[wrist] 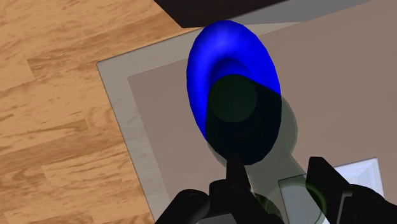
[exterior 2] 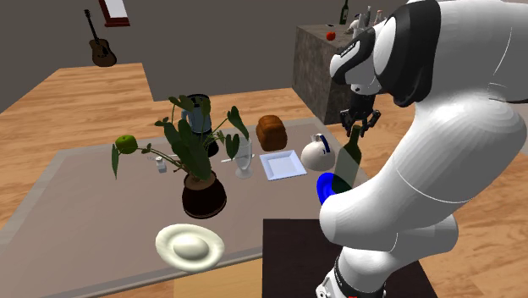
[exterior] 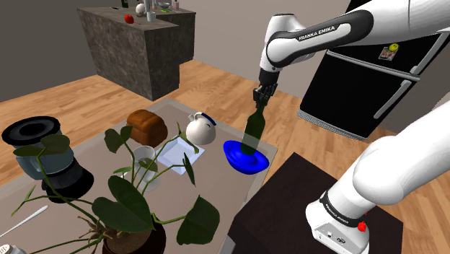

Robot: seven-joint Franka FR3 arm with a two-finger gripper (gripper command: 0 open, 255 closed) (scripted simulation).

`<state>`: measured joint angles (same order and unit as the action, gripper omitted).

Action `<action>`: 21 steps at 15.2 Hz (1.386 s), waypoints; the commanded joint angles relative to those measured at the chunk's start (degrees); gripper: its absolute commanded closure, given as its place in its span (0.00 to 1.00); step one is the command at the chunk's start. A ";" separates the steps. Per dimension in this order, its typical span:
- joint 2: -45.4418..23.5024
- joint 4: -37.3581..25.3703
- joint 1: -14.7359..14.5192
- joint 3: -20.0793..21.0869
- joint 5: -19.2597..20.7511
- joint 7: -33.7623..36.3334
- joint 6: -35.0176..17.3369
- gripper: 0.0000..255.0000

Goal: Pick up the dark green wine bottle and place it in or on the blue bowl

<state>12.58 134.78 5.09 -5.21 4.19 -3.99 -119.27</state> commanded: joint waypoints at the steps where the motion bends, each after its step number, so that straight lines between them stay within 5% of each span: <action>1: -0.49 1.11 0.01 -0.04 0.03 0.05 -1.67 1.00; 13: -1.98 2.74 0.03 -0.12 0.04 0.12 -4.77 1.00; 14: -2.02 2.70 0.04 -0.14 0.04 0.09 -4.78 0.00; 19: -1.98 2.74 0.03 -0.12 0.04 0.12 -4.77 0.00; 21: -0.30 0.33 -0.06 0.06 -0.03 0.13 -0.68 0.00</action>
<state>11.74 136.21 5.12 -5.29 4.23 -3.95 -121.66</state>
